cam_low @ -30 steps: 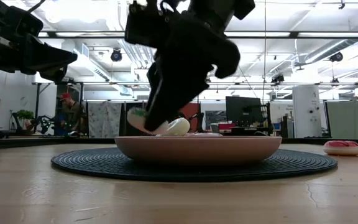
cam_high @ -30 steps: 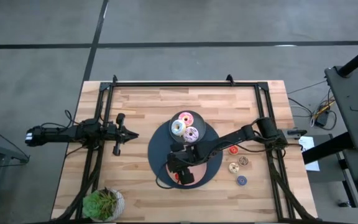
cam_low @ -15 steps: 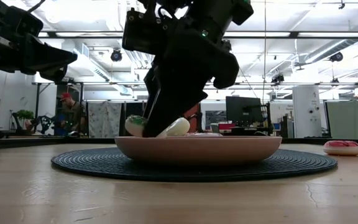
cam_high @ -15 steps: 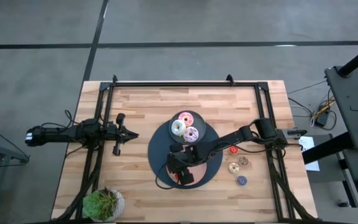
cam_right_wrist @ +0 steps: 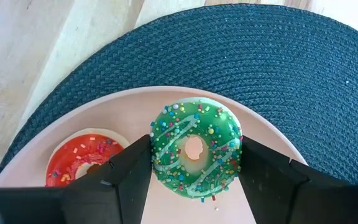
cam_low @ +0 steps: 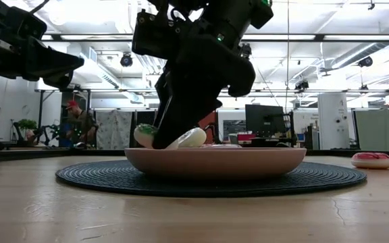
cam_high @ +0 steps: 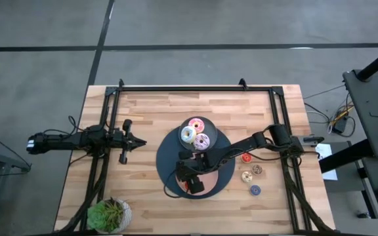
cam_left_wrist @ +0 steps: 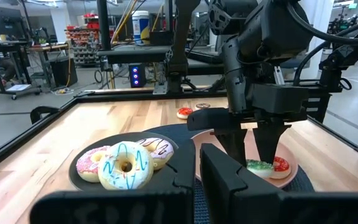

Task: Pick & Place donuts
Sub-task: Put the small green doughnut into the pink plate

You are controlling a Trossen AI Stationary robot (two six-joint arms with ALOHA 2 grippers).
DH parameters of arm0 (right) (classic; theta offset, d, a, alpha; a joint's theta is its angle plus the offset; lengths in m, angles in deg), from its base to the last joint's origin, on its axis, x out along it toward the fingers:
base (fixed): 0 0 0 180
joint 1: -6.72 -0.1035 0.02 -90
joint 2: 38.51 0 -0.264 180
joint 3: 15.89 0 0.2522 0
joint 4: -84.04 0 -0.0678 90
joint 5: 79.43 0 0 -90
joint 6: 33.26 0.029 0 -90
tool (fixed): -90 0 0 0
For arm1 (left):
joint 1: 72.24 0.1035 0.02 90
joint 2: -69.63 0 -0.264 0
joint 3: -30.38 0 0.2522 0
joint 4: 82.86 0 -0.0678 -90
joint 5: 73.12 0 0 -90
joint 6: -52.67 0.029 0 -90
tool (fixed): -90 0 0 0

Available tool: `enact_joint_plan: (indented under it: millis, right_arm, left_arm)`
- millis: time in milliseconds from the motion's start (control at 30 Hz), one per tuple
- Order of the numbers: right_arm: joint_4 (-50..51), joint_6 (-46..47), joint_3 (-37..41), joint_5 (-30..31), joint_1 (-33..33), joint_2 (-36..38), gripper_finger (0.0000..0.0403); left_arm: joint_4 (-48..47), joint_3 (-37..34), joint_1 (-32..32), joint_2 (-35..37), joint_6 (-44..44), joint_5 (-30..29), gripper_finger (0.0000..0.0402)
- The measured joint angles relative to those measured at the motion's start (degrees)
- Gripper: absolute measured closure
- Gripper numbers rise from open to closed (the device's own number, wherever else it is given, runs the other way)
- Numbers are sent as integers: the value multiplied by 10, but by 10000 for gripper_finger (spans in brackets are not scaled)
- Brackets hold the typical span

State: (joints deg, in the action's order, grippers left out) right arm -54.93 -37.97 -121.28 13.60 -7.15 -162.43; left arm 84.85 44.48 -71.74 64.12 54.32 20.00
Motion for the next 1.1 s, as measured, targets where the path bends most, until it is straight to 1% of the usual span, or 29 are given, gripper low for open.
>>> enact_joint_plan:
  millis: [1100]
  right_arm:
    - [-28,0,24,-4,0,0,193]
  left_arm:
    - [0,0,0,0,0,0,402]
